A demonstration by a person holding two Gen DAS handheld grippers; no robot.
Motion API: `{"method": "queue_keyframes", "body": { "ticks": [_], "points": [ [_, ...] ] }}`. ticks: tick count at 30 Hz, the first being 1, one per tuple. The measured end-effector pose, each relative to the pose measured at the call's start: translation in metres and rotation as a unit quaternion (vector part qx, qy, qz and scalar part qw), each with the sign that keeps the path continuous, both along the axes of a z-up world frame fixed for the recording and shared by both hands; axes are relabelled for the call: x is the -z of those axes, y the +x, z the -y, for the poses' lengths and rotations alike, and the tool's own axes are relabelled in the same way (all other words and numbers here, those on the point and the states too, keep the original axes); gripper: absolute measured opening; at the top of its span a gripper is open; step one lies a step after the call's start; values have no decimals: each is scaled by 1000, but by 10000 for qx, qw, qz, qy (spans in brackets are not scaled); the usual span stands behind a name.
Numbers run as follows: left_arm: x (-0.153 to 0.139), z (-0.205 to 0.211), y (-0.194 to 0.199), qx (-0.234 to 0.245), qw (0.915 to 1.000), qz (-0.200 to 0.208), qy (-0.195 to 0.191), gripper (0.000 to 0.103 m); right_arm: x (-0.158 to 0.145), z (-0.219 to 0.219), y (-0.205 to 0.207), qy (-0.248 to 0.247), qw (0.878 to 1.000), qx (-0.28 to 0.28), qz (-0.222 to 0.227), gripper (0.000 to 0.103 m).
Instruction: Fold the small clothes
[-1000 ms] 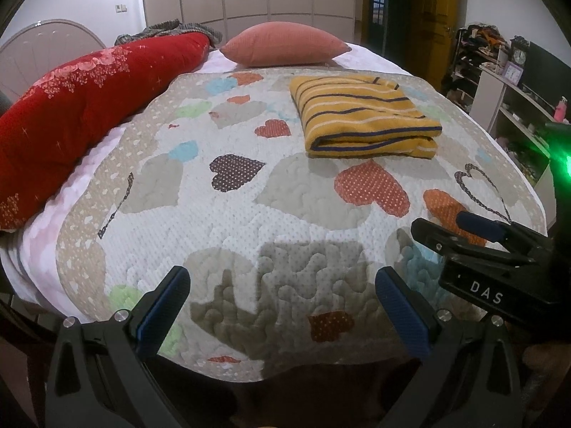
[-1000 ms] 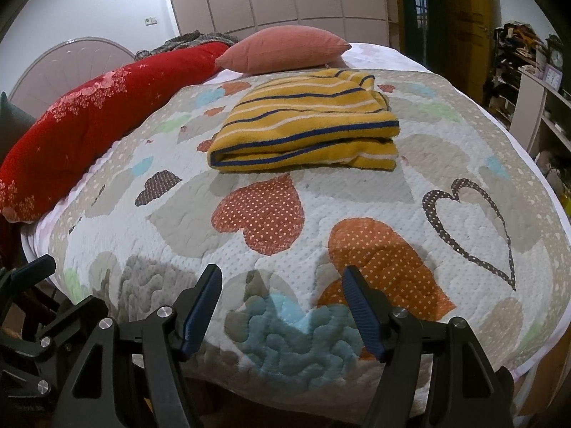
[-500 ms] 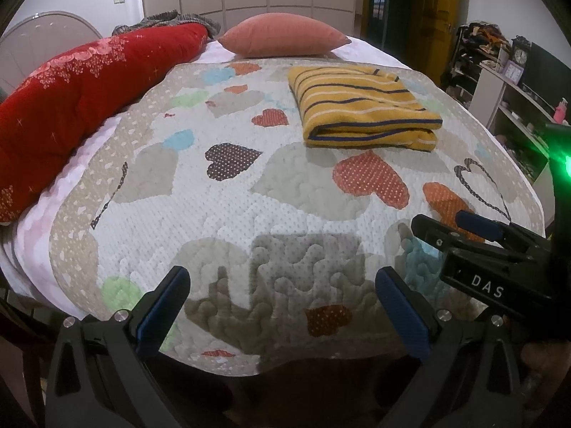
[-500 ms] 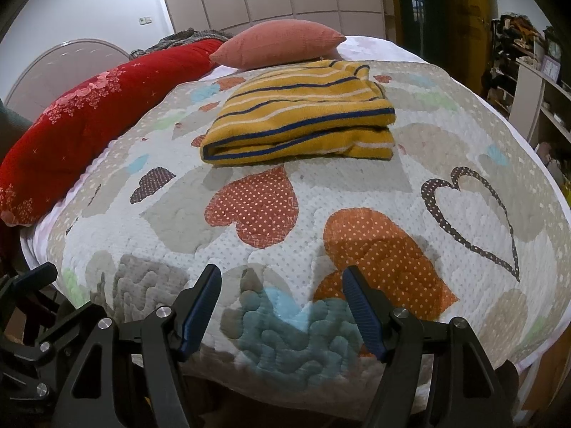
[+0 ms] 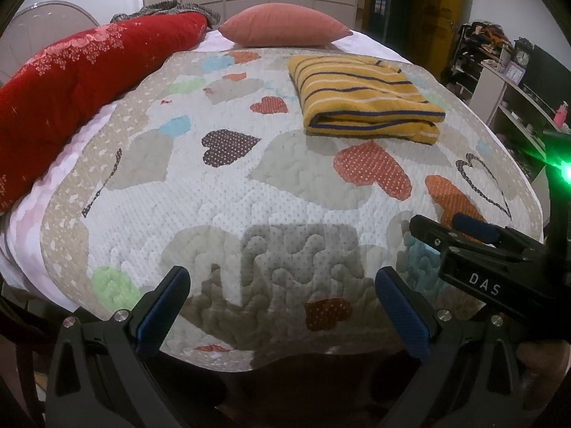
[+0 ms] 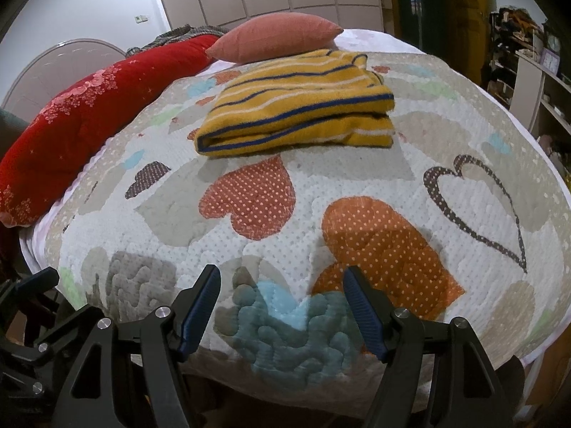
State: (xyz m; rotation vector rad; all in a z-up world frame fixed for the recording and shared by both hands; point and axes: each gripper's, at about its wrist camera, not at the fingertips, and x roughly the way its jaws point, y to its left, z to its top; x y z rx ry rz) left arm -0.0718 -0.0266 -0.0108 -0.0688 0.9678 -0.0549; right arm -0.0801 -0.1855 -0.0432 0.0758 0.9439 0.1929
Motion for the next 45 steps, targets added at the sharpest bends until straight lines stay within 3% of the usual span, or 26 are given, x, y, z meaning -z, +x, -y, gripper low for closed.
{"method": "queue_keyframes", "body": {
  "ticks": [11,22,45],
  "points": [
    [9,-8,-2,-132,9994,-47,-313,103,7,7,-9,106,9997,58,193,76],
    [7,8,-1,96,9998,-17,-161,103,-1,36,-14,431,9972,435,438,77],
    [13,5,1,76,9996,-145,-237,103,1,31,-9,343,9978,380,425,78]
  ]
}}
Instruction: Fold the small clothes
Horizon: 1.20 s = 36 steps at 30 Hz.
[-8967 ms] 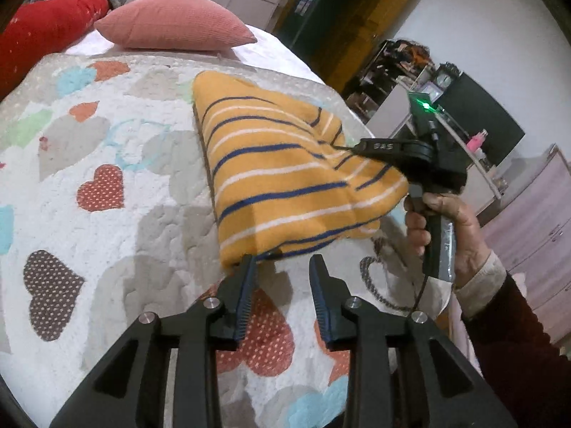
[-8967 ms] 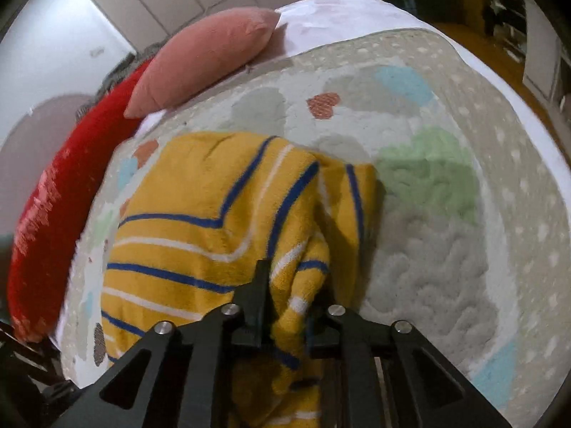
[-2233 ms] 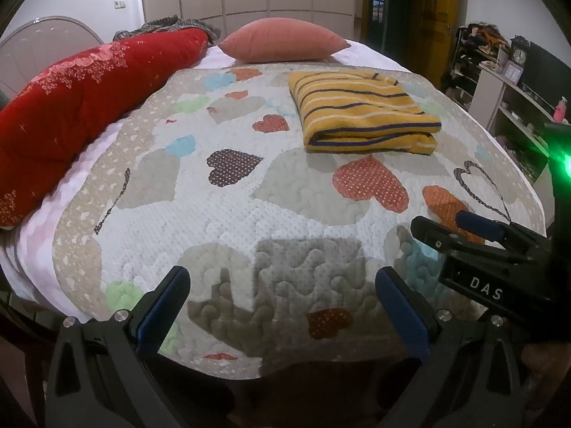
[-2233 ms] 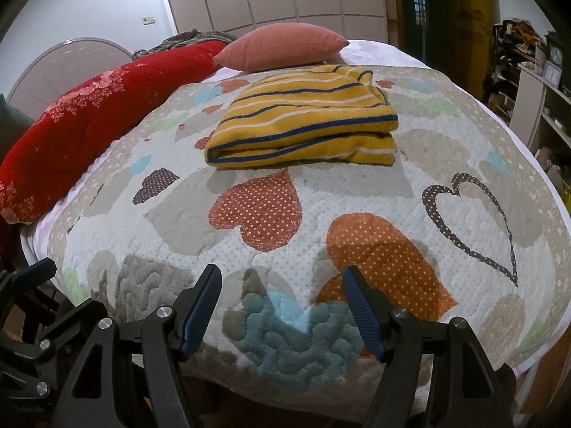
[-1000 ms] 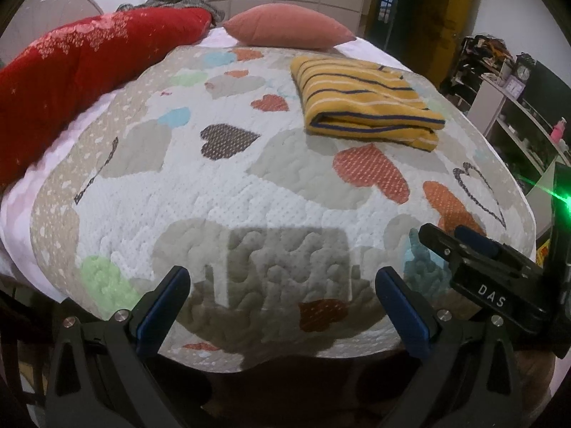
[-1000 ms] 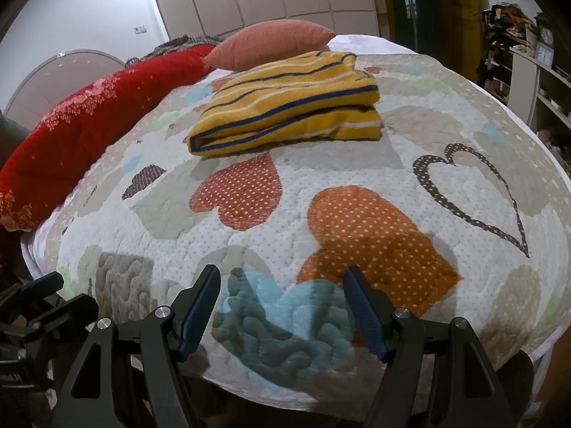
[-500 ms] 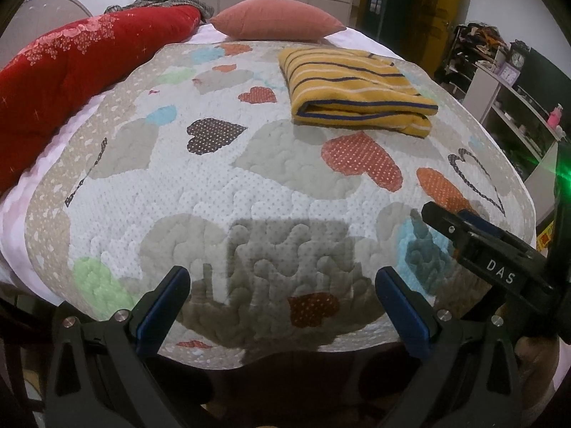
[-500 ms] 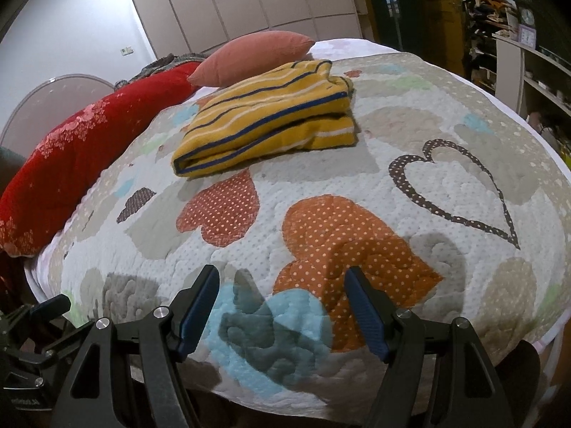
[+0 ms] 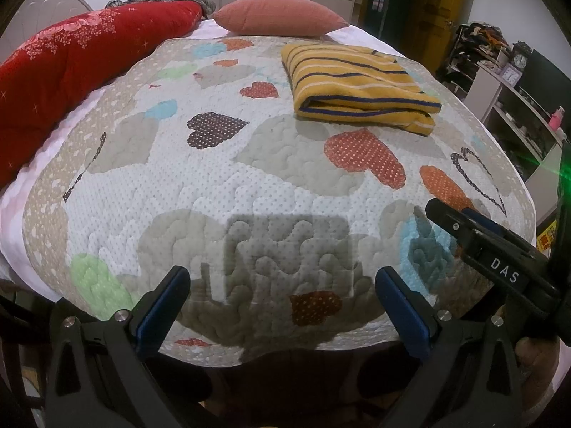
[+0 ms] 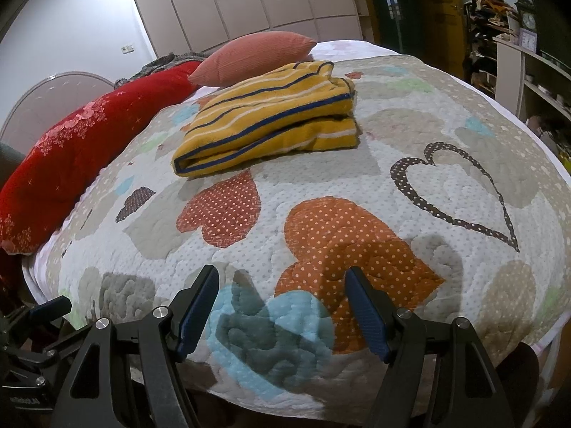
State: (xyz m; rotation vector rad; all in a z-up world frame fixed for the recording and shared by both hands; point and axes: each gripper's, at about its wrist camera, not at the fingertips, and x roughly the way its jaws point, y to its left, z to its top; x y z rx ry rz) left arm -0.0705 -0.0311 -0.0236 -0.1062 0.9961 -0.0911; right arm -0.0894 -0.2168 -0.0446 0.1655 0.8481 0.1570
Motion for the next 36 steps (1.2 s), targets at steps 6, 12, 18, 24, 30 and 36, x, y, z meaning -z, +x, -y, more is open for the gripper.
{"method": "queue_keyframes", "body": {
  "ticks": [6,12,18,24,30,36],
  "points": [
    [2,0,0,-4,10000,-8,-11,103,0,0,-1,-14,10000,16,7,78],
    [3,0,-1,-14,10000,-10,-12,103,2,0,0,-26,10000,16,-29,78],
    [4,-1,-1,-27,10000,-31,-27,103,3,-2,0,-51,10000,-5,-31,78],
    [5,-2,-1,-36,10000,-70,-45,103,3,-3,0,-55,10000,-3,-31,79],
    [5,-2,-1,-33,10000,-70,-49,103,3,-3,0,-58,10000,-5,-30,80],
    [4,-1,-3,-4,9999,-47,-94,103,5,-4,0,-86,10000,-22,-28,81]
  ]
}}
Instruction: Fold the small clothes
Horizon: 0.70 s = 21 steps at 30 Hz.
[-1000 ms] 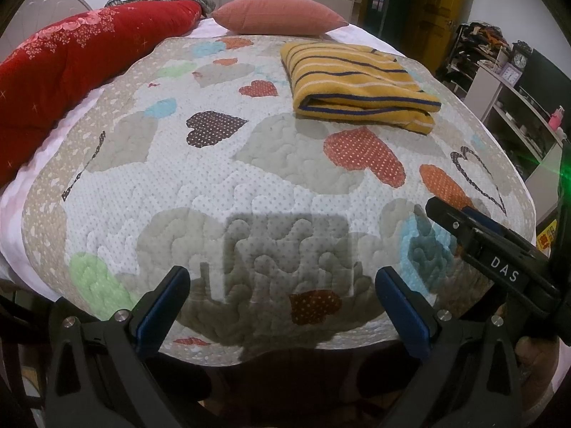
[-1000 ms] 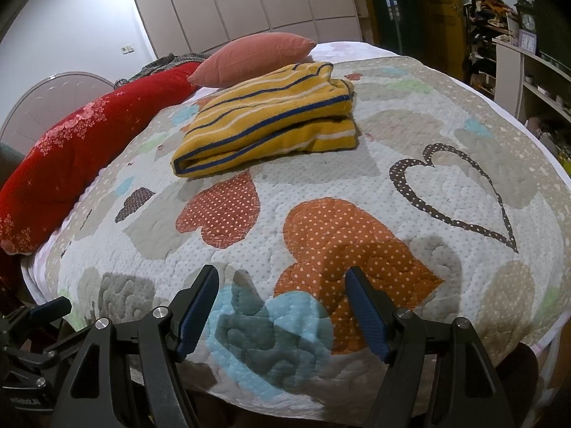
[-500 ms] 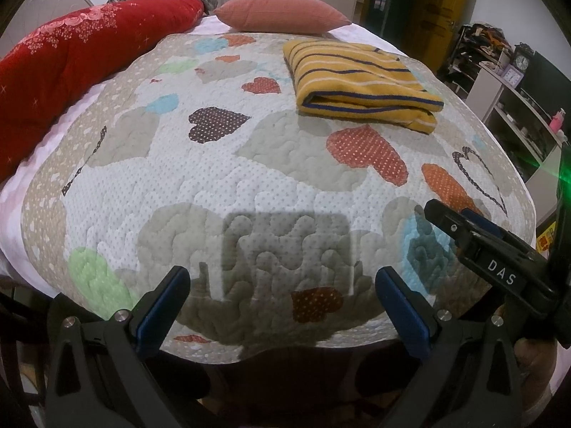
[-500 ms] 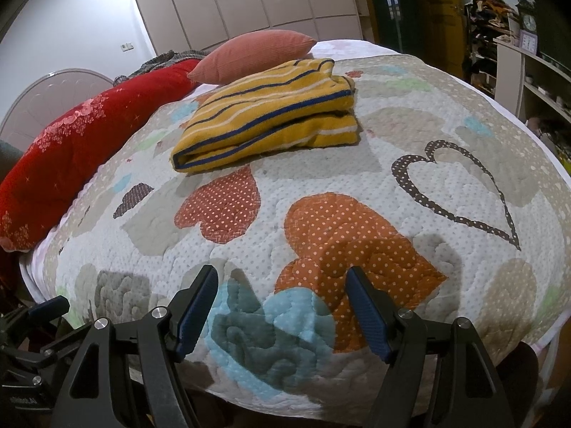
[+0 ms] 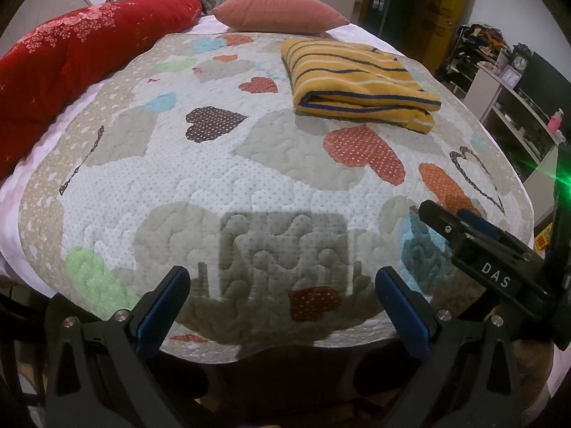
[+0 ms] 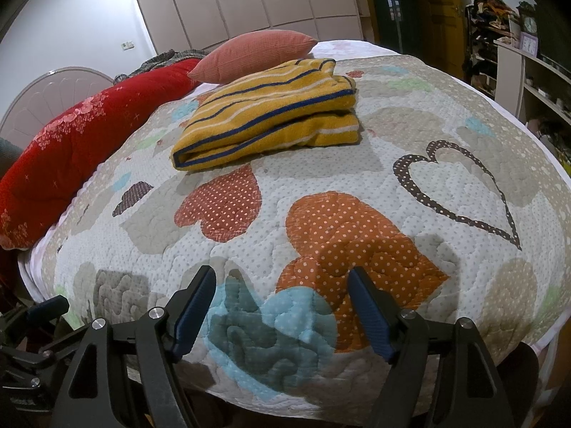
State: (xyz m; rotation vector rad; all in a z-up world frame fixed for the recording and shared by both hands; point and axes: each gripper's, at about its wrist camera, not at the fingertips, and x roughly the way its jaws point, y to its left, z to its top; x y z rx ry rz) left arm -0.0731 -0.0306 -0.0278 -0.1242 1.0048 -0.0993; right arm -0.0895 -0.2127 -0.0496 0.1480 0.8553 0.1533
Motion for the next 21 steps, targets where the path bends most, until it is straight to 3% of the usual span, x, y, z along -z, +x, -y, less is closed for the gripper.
{"method": "queue_keyframes", "body": {
  "ticks": [21],
  "points": [
    [3,1,2,23,9999,-105,-63,103,3,-5,-1,-45,10000,-20,-4,83]
  ]
}}
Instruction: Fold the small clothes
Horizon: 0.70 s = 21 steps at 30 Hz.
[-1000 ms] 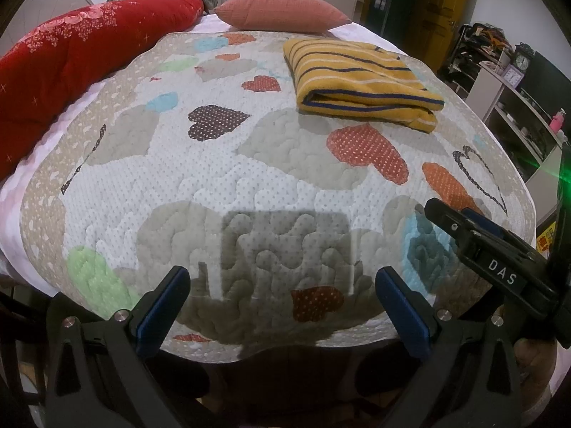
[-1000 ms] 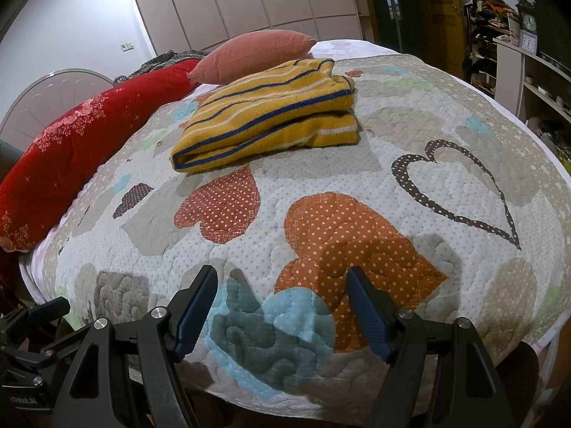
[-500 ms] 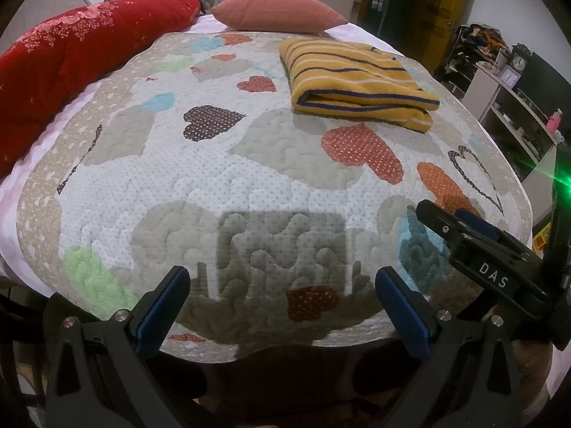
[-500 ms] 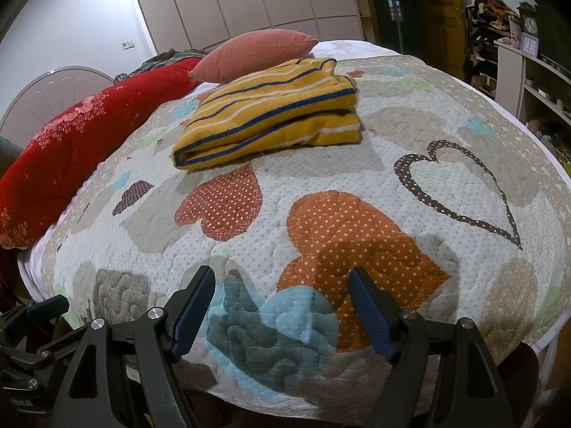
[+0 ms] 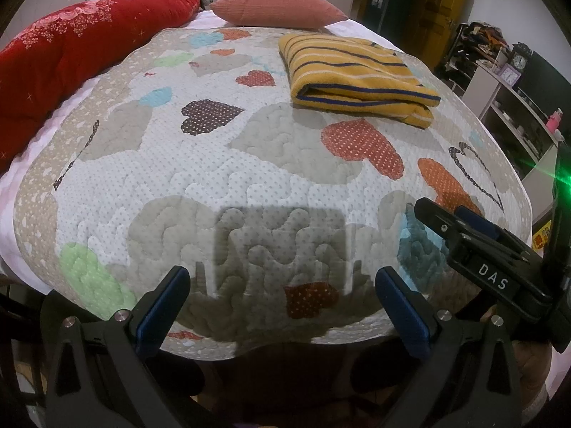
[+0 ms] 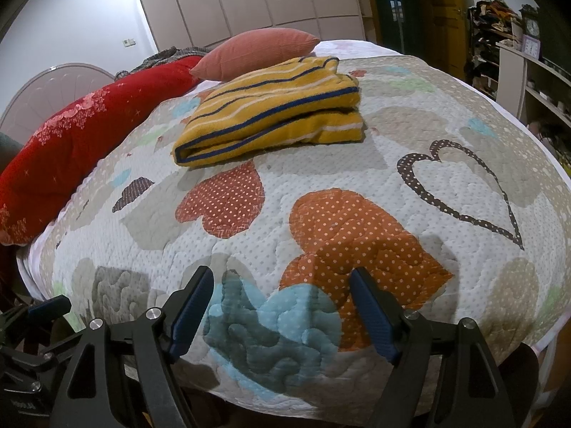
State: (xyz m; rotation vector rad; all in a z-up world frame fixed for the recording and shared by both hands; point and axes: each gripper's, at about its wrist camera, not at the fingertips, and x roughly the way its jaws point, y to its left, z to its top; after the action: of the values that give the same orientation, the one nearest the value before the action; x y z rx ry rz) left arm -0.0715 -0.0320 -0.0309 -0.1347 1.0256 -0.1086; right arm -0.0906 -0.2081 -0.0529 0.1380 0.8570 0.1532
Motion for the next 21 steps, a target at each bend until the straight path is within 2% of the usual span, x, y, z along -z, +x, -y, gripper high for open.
{"method": "queue_keyframes", "body": {
  "ticks": [21],
  "points": [
    [2,1,0,-3,10000,-28,3,103,0,-1,0,-8,10000,0,1,84]
  ]
}}
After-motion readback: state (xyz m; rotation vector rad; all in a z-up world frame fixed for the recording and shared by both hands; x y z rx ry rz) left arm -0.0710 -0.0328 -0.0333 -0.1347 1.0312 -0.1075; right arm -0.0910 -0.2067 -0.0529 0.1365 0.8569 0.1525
